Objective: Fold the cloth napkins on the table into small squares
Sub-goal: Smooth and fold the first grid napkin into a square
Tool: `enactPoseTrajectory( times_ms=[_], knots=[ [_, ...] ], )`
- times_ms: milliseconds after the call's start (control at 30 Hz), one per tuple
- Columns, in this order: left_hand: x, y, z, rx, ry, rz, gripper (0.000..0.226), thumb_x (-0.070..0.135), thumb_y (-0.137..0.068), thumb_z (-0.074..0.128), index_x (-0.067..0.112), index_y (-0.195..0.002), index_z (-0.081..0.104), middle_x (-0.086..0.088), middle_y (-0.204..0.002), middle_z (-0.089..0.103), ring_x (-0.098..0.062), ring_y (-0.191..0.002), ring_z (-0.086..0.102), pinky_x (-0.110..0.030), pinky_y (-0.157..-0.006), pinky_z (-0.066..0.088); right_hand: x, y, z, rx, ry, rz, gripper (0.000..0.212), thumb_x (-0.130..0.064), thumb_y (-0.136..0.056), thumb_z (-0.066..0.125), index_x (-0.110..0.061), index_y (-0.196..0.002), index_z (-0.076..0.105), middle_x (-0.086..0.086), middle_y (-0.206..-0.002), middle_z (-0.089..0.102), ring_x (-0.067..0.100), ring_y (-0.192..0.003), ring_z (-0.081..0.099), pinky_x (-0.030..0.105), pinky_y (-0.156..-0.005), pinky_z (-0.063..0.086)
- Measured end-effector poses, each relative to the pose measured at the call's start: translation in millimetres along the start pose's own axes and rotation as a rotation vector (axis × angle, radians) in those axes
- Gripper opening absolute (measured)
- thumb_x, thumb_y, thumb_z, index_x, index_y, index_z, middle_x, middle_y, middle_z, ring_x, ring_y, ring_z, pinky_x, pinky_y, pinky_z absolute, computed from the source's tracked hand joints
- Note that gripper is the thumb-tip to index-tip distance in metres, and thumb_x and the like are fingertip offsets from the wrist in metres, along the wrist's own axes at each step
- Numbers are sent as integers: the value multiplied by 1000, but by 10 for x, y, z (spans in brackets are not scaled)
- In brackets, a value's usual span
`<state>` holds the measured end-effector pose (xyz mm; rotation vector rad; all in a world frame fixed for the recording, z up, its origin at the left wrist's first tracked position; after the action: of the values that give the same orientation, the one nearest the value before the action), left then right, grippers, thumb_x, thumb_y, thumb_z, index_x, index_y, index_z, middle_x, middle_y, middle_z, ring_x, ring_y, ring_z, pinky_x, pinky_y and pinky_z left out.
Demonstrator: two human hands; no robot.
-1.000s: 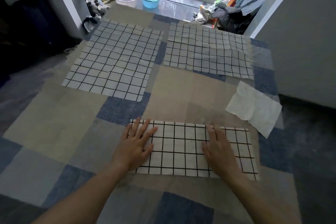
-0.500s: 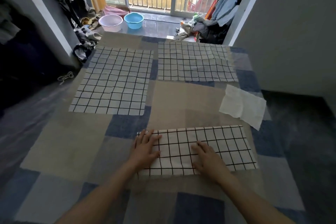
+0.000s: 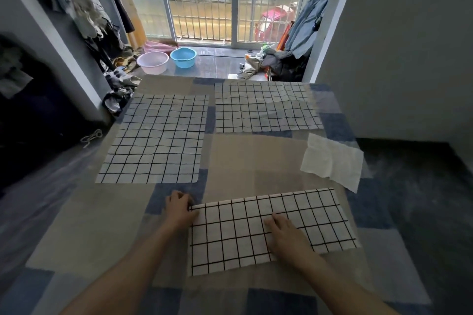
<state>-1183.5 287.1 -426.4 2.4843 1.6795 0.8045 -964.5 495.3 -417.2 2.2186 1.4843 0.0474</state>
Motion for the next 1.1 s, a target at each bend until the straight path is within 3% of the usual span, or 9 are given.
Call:
enactPoseTrajectory(
  times_ms=[100,267,433,500,633,700,800,967,1100],
  knots=[
    [54,-30,-60,-41,177,26,15,19,-86,68,24,-78,56,0,-95,59,-18,-91,56,-36,-83,52,0,-2,-14,-24,17,-3,55,-23,-90,51,-27,-140,28,5,-157,19,25,-143,21,44,-107,35],
    [241,67,-176,-261,416,120,14,7,-92,53,19,-99,56,-4,-83,60,-18,-72,52,-26,-58,44,-197,-48,-211,41,0,43,43,-26,-88,52,-19,-130,45,5,-135,43,23,-121,43,39,-98,40],
    [660,294,-317,-507,624,171,30,-2,-92,46,13,-86,71,3,-70,52,-8,-62,48,-21,-58,43,-835,-12,-601,67,-435,-14,32,-48,-88,53,-24,-110,54,-7,-99,59,10,-86,57,31,-72,49],
    [877,432,-413,-573,599,234,28,-4,-90,47,10,-83,70,5,-71,54,-5,-61,49,-19,-57,43,-988,-27,-733,98,-557,-42,29,-39,-87,56,-25,-113,52,-8,-89,61,8,-79,58,33,-71,53],
    [1187,659,-661,-614,478,410,21,7,-82,48,20,-79,64,6,-72,54,-9,-67,48,-24,-65,41,-852,-182,-931,97,-228,-119,61,-20,-83,62,-32,-138,37,3,-127,42,23,-116,42,37,-94,44],
    [1260,726,-807,-620,433,483,18,12,-78,49,23,-78,63,-3,-75,51,-17,-72,45,-30,-68,37,-749,-259,-1022,40,29,-195,55,-26,-84,65,-28,-135,47,4,-137,35,28,-125,33,43,-104,34],
    [1324,680,-1146,-444,390,571,19,11,-81,49,26,-79,60,-1,-65,46,-17,-64,42,-30,-63,35,-665,-290,-1247,-60,-49,-268,35,-30,-87,66,-17,-119,63,3,-124,57,23,-113,52,38,-97,42],
    [1210,368,-1774,347,232,629,13,19,-92,52,27,-93,62,0,-95,53,-18,-89,50,-34,-76,43,-619,-197,-1748,37,-373,-304,11,-22,-82,69,-15,-90,70,1,-78,68,13,-69,62,34,-70,51],
    [843,225,-1547,280,986,120,17,32,-101,45,19,-102,56,-10,-114,53,-23,-103,51,-38,-86,47,-461,-48,-2084,198,-687,-302,6,-20,-83,72,-18,-89,71,2,-80,71,16,-75,66,34,-76,53]
  ],
)
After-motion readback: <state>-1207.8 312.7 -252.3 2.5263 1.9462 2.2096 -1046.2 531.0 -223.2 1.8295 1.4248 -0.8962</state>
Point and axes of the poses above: each hand's wrist, its own y-axis away from the middle knuckle, its own z-axis out of the palm, x = y × z, the point moved 7 cm from there along -y, towards the middle knuckle
